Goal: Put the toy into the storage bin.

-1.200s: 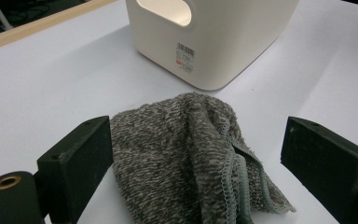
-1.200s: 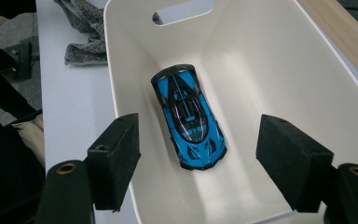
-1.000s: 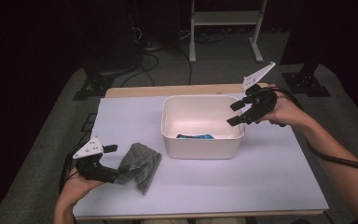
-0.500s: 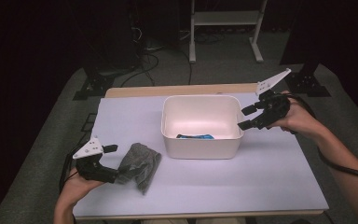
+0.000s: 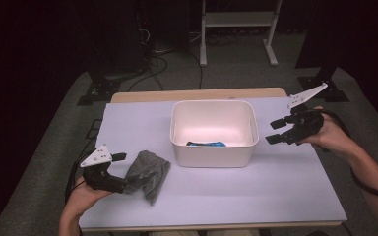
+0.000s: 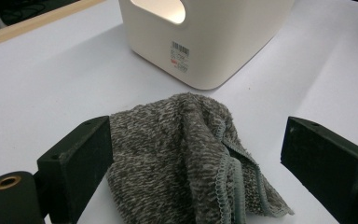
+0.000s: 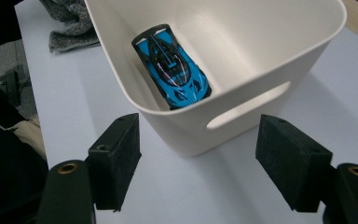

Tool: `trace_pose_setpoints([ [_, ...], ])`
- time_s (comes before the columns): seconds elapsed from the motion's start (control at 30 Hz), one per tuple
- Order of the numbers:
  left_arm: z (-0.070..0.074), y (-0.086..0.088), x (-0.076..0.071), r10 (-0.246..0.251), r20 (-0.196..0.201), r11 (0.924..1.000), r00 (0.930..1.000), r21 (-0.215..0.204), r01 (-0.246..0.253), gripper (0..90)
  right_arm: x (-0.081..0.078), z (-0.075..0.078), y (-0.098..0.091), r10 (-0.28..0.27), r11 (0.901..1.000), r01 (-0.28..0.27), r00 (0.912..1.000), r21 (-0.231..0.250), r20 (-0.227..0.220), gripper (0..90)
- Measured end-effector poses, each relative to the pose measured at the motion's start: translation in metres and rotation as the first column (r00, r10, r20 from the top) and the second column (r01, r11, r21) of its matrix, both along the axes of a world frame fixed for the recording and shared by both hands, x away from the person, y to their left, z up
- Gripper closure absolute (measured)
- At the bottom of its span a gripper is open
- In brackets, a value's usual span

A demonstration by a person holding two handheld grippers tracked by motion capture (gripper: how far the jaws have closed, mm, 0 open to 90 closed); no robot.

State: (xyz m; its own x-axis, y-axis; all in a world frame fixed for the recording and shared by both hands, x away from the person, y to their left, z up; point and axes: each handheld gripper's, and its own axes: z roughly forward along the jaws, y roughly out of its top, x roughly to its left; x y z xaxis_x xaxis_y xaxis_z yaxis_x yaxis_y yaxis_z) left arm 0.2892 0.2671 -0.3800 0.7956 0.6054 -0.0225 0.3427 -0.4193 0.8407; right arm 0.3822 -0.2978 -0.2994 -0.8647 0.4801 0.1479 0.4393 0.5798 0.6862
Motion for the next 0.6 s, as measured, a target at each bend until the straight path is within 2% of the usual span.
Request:
trace_pose_setpoints([
  [0.27,0.000,-0.002,0.000,-0.004,0.003,1.0000,1.0000,0.006,0.004,8.1,-0.009,-0.017,-0.014,-0.032,0.9993,0.032,0.9993,0.017,-0.019,29.2],
  [0.6,0.000,-0.003,0.000,-0.001,0.008,1.0000,1.0000,0.005,0.001,8.1,-0.018,-0.043,-0.020,-0.047,0.9988,0.048,0.9975,0.010,-0.053,29.1],
])
